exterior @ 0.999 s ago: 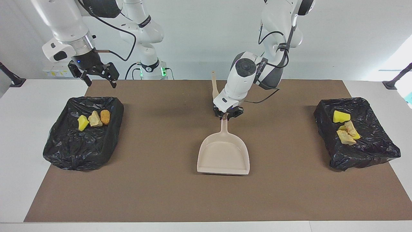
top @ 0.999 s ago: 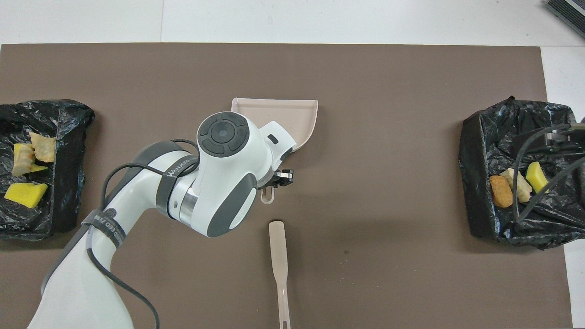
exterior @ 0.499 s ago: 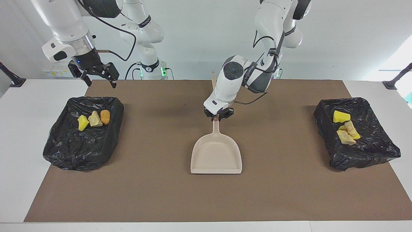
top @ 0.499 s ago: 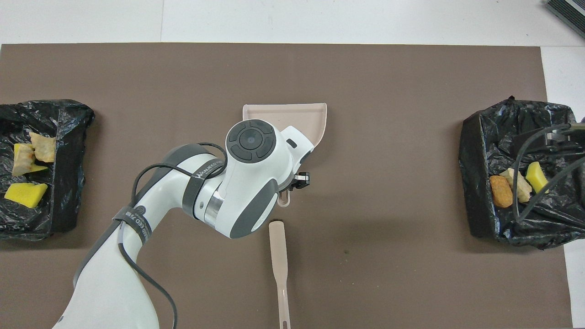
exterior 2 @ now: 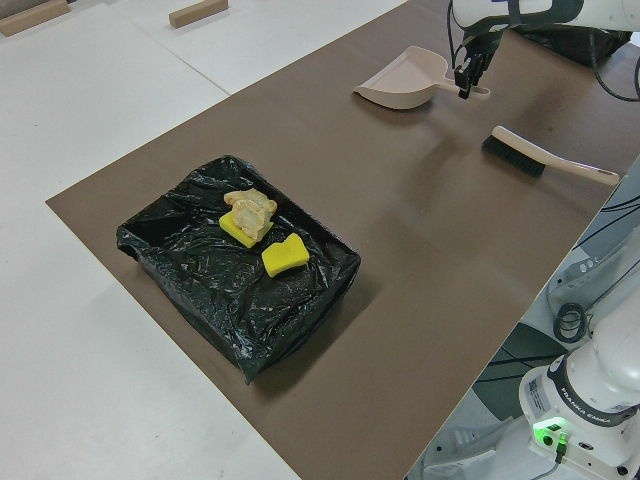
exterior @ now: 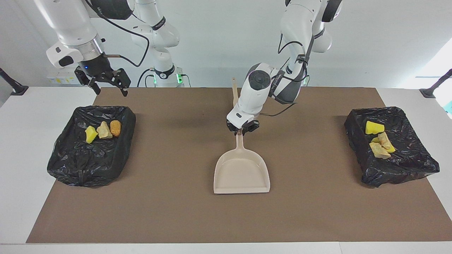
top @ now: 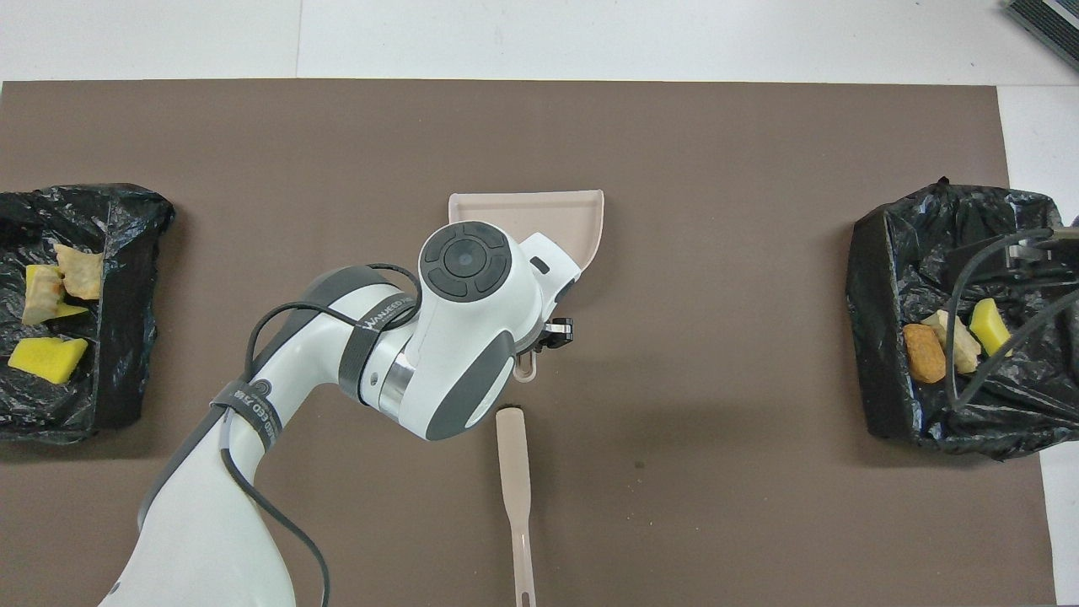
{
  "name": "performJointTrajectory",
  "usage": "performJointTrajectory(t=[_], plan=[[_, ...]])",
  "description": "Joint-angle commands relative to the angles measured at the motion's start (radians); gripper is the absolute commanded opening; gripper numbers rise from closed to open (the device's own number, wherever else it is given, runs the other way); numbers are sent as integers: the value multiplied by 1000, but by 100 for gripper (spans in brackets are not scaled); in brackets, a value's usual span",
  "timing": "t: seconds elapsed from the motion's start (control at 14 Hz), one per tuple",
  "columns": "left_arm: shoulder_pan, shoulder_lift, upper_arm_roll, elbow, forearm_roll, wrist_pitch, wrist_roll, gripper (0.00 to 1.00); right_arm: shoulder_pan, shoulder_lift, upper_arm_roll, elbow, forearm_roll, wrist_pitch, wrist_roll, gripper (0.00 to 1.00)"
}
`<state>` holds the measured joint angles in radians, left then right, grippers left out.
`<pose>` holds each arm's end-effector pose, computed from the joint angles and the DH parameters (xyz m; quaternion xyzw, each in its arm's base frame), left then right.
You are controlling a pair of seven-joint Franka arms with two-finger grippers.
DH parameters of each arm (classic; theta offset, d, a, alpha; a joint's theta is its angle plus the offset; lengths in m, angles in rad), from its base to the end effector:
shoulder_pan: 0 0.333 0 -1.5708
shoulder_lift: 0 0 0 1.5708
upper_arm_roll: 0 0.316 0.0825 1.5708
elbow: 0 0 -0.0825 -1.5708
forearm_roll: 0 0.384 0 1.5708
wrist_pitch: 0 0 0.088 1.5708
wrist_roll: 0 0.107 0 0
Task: Sweep and dump trash in bin
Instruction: 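Bring the empty dustpan back to the table center with the left gripper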
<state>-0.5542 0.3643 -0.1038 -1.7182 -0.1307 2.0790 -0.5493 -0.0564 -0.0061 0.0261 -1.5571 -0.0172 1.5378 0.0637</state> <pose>0.5161 -0.3996 0.3772 0.9970 -0.0190 -0.0438 0.0614 0.5491 -0.0185 0.6314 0.9988 -0.0472 -0.0065 0.0088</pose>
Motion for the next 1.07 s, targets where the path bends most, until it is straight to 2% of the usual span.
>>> performJointTrajectory(t=[0.0,0.14,0.36,0.57,0.64,0.71,0.78,0.86,0.93,1.0], plan=[[5,-4,-2,-9,0,0,0,26,-3,-9,0,-1,16,-13,15,100],[7,-4,-2,-9,0,-2,-1,33,-3,-9,0,-1,16,-13,15,100],[7,-4,0,-9,0,-2,-1,38,-3,-9,0,-1,16,-13,15,100],[22,-13,9,-4,0,-2,2,50,-3,-9,1,-1,16,-13,15,100],[40,-18,9,-3,0,-4,2,58,-3,-9,1,-1,16,-13,15,100],[57,-21,9,-1,0,-2,2,71,-3,-9,1,-1,16,-13,15,100],[72,-27,9,2,2,-4,3,77,-3,-9,1,-1,16,-13,15,100],[83,-33,10,3,2,-7,3,94,-3,-9,1,-1,16,-13,15,100],[95,-42,10,3,12,-7,5,100,-3,-9,1,-1,16,-13,15,100],[115,-50,10,3,43,-7,15,100,-3,-9,1,-1,16,-13,15,100]])
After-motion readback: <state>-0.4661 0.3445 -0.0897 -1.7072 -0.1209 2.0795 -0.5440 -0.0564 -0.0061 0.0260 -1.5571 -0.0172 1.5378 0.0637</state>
